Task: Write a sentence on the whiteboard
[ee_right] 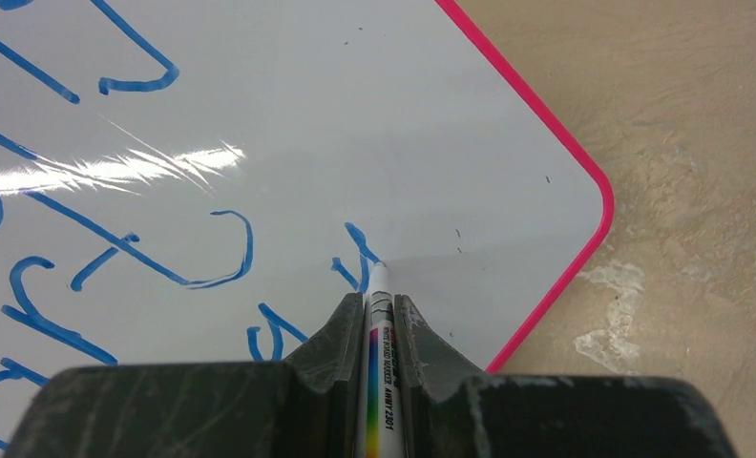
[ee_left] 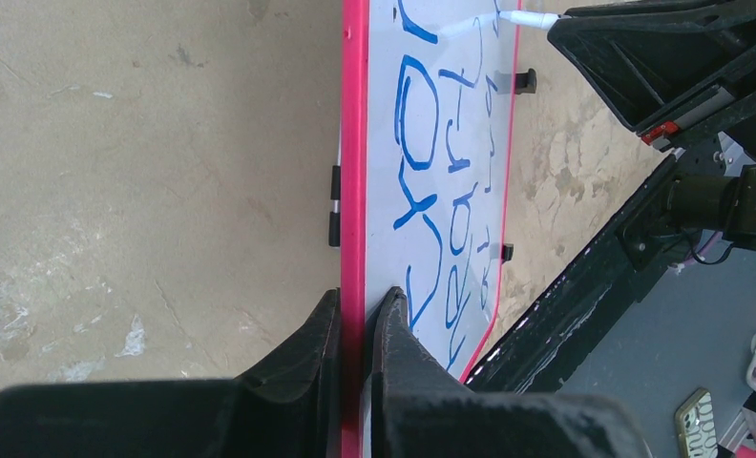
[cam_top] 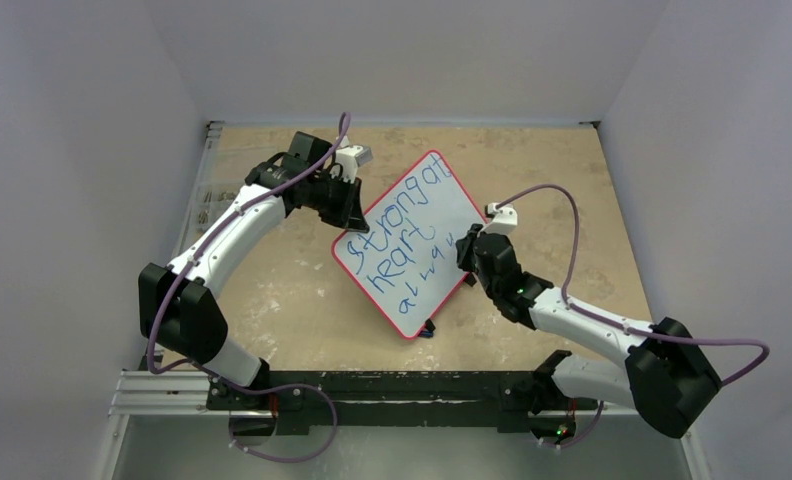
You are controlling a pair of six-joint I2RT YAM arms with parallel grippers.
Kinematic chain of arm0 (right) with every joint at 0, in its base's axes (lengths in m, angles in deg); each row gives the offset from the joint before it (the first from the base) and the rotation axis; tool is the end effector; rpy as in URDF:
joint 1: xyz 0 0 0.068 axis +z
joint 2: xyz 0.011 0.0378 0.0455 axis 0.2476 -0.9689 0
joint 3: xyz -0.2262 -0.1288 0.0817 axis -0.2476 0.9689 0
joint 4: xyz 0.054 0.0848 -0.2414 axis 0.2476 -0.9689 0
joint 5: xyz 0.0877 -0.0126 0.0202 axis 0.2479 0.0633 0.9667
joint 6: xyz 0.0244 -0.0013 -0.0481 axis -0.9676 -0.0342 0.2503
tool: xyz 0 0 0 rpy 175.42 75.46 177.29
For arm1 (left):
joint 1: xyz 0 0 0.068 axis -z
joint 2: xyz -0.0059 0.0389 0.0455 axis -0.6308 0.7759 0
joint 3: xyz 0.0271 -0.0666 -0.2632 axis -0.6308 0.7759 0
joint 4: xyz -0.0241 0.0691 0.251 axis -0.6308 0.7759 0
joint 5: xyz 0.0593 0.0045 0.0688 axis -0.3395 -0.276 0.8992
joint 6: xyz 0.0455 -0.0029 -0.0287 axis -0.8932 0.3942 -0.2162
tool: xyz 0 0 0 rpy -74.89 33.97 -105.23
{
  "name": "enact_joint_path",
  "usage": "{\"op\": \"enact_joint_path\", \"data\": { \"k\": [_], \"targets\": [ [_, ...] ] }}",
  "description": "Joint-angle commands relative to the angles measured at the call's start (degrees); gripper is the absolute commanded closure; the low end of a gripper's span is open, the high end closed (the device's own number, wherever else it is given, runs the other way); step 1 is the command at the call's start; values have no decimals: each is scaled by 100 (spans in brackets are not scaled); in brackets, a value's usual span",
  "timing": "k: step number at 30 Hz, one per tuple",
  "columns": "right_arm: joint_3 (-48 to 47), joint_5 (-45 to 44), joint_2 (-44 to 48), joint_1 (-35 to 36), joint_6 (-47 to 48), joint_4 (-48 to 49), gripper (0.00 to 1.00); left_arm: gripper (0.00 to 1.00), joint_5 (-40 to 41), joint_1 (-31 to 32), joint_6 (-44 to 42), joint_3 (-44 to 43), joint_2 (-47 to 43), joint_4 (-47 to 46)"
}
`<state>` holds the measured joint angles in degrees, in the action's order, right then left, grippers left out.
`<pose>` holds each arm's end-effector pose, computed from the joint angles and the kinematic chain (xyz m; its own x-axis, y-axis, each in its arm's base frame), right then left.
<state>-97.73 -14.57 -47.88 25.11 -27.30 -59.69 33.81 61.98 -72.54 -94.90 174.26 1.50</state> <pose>0.1956 0.1404 0.2107 -0.4084 0.2715 -0.8715 -0.0488 0.9469 0.3179 0.2948 -0.1416 0.3128 -0.8063 0.2474 -0.5373 0.5098 0.7512 -0.4192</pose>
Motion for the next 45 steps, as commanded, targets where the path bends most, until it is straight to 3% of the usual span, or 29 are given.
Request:
{"op": "enact_joint_path", "data": {
  "k": [1, 29, 37, 45],
  "targets": [
    [217, 582, -114, 33, -378, -400, 100, 100, 2121, -134, -723, 40, 124, 658],
    [75, 1253, -137, 385, -715, -629, 100, 100, 2129, -139, -723, 40, 110, 653],
    [-436, 977, 284, 389, -404, -886, 100, 100, 2167, -134, -709, 40, 127, 658],
    [-560, -80, 692, 265, -158, -1100, 100, 100, 2322, -152, -664, 49, 42, 642]
  ]
}}
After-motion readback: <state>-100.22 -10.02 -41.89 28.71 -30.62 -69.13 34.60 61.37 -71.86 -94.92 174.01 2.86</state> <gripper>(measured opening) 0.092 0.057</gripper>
